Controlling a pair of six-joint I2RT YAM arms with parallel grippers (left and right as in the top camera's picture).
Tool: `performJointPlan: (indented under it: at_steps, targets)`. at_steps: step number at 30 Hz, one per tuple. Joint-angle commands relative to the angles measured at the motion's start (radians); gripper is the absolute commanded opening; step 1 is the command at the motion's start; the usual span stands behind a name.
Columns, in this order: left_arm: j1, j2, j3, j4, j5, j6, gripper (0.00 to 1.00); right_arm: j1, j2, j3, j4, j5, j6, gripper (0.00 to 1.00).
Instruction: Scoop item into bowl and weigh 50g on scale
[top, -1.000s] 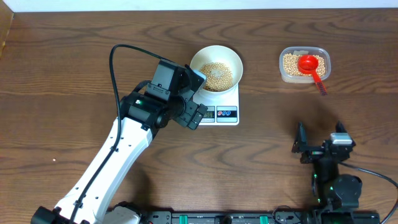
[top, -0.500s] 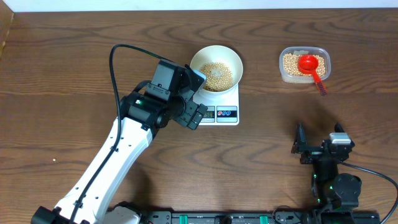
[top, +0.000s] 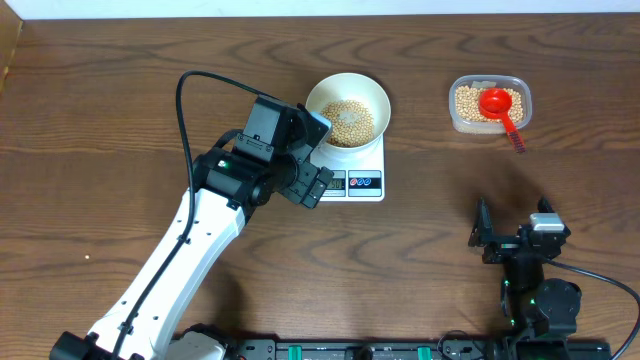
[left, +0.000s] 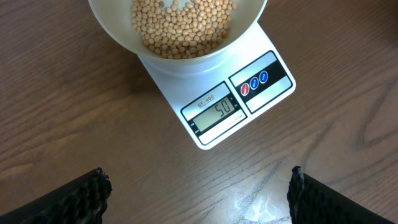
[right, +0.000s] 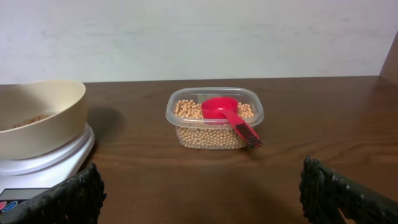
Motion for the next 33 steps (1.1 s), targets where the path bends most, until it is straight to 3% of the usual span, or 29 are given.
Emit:
performJointPlan:
  at_steps: [1, 25, 33]
  targets:
    - [0.001, 0.006, 0.002, -0.001, -0.01, 0.002, 0.93, 0.008, -0.005, -0.001, -0.005, -0.002, -0.011, 0.99]
    - [0.0, -0.009, 0.002, -0.013, -0.01, -0.013, 0.93, 0.008, -0.005, -0.001, -0.005, -0.002, -0.011, 0.99]
    - [0.008, -0.148, 0.002, -0.006, -0.063, -0.013, 0.93, 0.008, -0.005, -0.001, -0.005, -0.002, -0.011, 0.99]
